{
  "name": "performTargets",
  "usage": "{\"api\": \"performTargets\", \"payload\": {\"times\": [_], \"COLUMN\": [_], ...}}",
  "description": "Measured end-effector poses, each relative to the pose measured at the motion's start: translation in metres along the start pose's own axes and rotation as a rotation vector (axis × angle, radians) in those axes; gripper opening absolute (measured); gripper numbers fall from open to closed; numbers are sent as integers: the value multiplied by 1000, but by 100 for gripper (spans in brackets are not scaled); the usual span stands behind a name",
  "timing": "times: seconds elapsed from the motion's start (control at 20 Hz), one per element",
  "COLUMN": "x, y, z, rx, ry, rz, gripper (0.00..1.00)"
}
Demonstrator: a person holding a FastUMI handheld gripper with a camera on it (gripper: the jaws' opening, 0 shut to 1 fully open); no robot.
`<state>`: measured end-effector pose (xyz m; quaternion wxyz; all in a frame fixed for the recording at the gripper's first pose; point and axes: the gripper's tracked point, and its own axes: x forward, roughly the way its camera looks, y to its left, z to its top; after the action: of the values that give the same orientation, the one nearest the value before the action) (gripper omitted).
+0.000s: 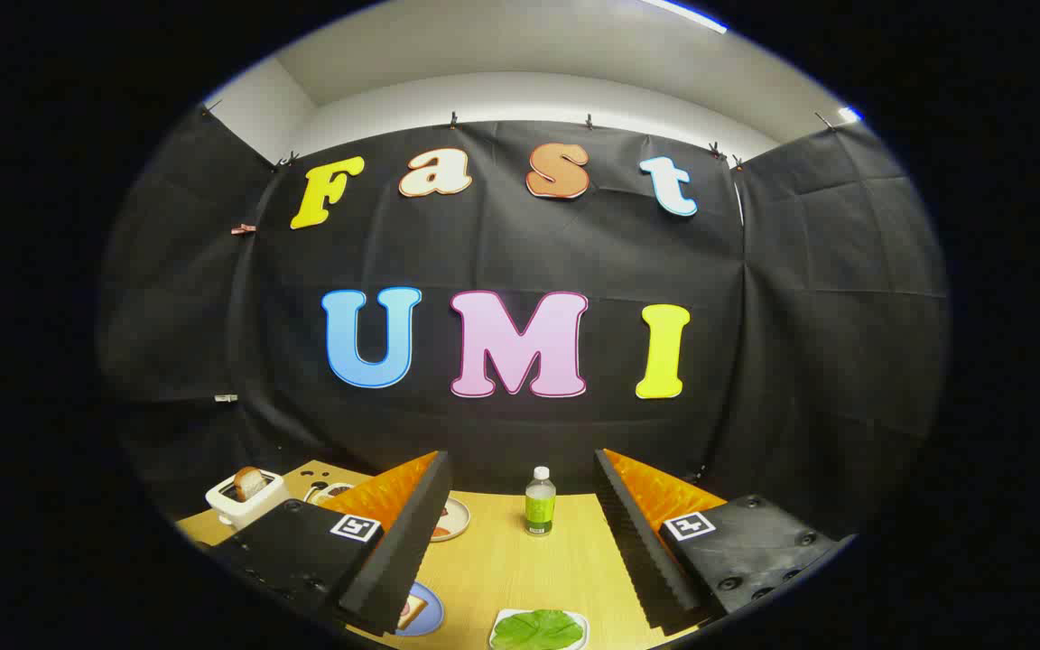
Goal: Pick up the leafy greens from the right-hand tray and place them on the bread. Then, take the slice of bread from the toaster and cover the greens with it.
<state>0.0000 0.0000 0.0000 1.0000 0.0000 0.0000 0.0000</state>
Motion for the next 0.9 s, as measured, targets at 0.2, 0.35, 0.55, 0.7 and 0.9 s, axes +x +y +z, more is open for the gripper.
{"api": "performTargets", "payload": {"times": [0.2, 0.35, 0.55, 0.7, 0.9], "x": [0, -1, -3, -4, -6], "y": [-1, -4, -8, -11, -18], "z": [-7, -13, -20, -24, -35], "rx": [18, 25, 32, 34, 50], "ry": [30, 49, 68, 80, 106], "rz": [4, 1, -10, -20, -27], "gripper": [98, 98, 98, 98, 98]}}
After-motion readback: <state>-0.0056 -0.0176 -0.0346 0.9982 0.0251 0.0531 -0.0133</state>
